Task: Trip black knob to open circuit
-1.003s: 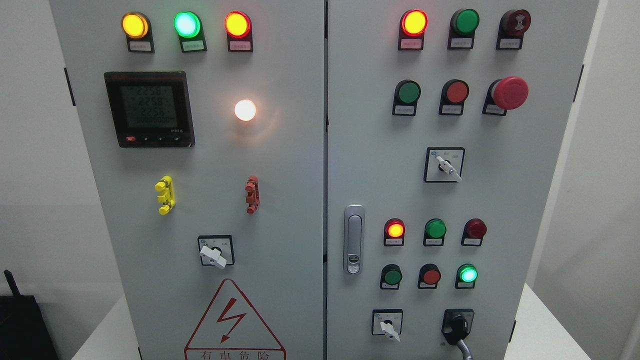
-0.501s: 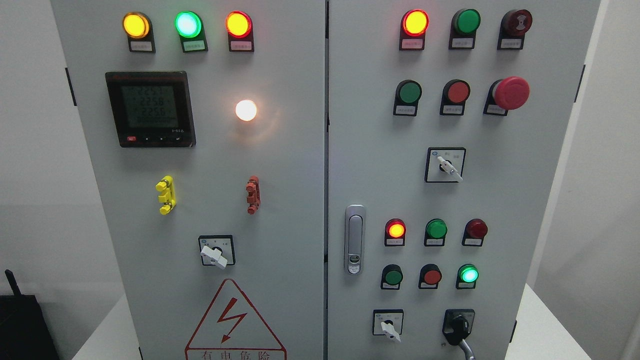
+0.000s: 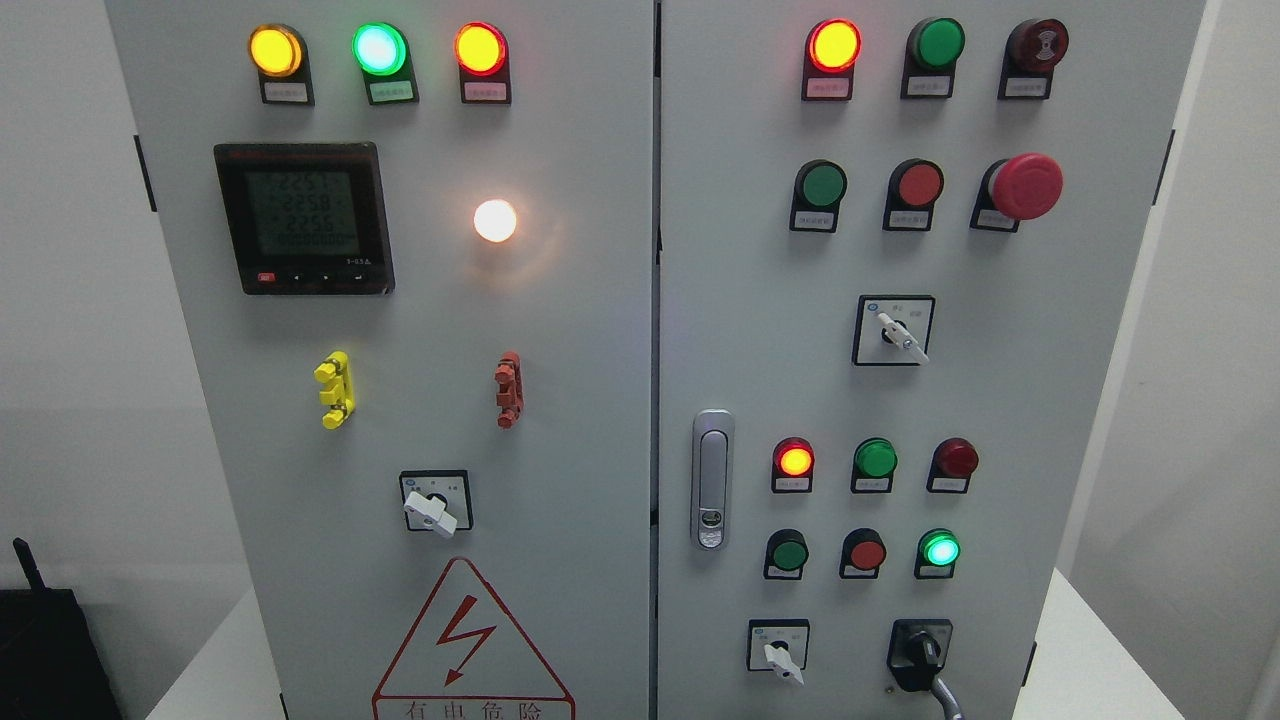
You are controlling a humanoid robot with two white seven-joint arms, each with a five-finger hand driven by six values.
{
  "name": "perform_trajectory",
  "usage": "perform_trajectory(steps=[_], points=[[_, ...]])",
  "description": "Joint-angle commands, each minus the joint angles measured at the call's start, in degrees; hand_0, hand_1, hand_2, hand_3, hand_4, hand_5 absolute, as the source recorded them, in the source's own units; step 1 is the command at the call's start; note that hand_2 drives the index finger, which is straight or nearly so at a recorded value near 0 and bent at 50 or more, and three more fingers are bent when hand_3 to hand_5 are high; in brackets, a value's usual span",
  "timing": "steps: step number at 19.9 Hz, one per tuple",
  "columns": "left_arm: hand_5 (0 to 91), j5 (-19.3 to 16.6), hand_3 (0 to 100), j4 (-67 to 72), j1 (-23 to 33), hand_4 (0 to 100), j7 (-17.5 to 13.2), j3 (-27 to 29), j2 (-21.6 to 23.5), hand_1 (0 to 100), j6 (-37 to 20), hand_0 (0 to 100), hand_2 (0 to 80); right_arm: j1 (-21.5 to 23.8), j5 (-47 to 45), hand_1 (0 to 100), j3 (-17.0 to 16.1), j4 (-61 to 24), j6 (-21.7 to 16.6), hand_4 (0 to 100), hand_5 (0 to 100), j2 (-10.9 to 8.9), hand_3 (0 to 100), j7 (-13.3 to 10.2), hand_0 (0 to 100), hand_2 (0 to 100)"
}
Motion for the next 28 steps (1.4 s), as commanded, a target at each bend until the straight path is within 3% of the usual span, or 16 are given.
perform_trajectory(steps=[1,28], points=[[0.0,0.1,0,0.0,-0.2,0,0.0,0.1,-0.1,39,-0.1,12,0.0,-0.9,-0.3,90,-0.3,-0.9,-0.9,99,97,-0.14,100,0.7,100,0],[0.0,0.1,0,0.0,-0.2,0,0.0,0.1,-0.1,39,-0.1,12,0.0,0.6,-0.9,89,-0.6,-2.8,-1.2,98,97,-1.29,100,-0.1,100,0]])
